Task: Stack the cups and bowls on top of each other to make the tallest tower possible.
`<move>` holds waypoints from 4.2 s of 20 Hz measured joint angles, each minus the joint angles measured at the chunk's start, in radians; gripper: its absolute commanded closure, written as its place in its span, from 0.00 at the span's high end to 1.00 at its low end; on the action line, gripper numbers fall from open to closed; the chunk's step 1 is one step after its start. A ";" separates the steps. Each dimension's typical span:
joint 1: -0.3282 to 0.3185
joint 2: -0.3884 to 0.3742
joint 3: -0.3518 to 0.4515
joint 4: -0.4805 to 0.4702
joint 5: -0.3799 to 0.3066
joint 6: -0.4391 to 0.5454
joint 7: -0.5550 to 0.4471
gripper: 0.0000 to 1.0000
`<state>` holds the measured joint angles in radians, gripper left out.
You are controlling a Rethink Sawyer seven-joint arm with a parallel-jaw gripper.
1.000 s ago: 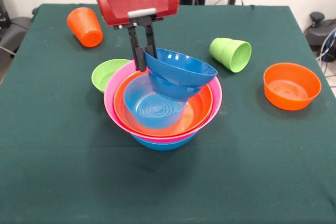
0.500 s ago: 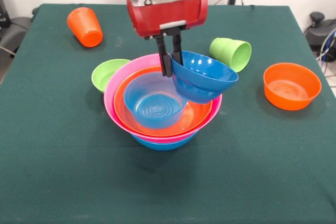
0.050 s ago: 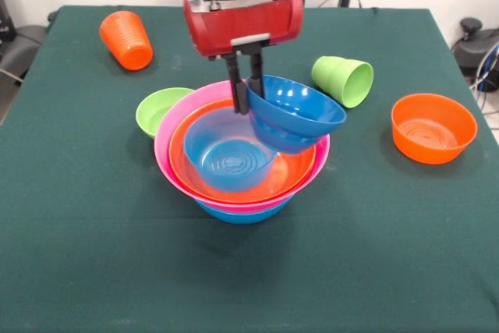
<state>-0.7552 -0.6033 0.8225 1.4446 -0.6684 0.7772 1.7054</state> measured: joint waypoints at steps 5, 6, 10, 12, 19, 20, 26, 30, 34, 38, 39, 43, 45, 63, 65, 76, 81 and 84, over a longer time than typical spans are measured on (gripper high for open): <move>-0.031 0.005 0.000 0.000 -0.002 0.000 0.000 0.00; -0.037 0.007 0.000 -0.001 -0.002 0.000 0.000 0.00; -0.066 0.025 0.000 -0.006 -0.005 0.000 0.000 0.00; -0.078 0.043 0.000 -0.015 -0.007 0.000 0.000 0.00; -0.082 0.079 0.002 -0.041 -0.011 0.000 0.000 0.00; -0.081 0.082 0.002 -0.043 -0.011 0.000 0.000 0.00; -0.080 0.096 0.003 -0.056 -0.011 0.000 0.000 0.00; -0.077 0.109 0.003 -0.065 -0.013 0.000 0.000 0.00; -0.074 0.124 0.003 -0.070 -0.016 0.000 0.000 0.00; -0.071 0.144 0.003 -0.072 -0.019 0.000 0.000 0.00; -0.071 0.149 0.003 -0.072 -0.020 0.000 0.000 0.00; -0.072 0.158 0.004 -0.072 -0.023 0.000 0.000 0.00; -0.072 0.160 0.004 -0.072 -0.024 0.000 0.000 0.00; -0.127 0.162 0.047 -0.044 -0.036 -0.001 0.000 1.00; -0.129 0.162 0.052 -0.043 -0.038 -0.001 0.000 1.00; -0.131 0.166 0.069 -0.043 -0.044 -0.001 -0.001 1.00; -0.132 0.177 0.077 -0.043 -0.046 -0.001 -0.008 1.00; -0.140 0.163 0.085 -0.030 -0.046 -0.001 -0.009 1.00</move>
<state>-0.8948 -0.4401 0.9079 1.4143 -0.7143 0.7765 1.6962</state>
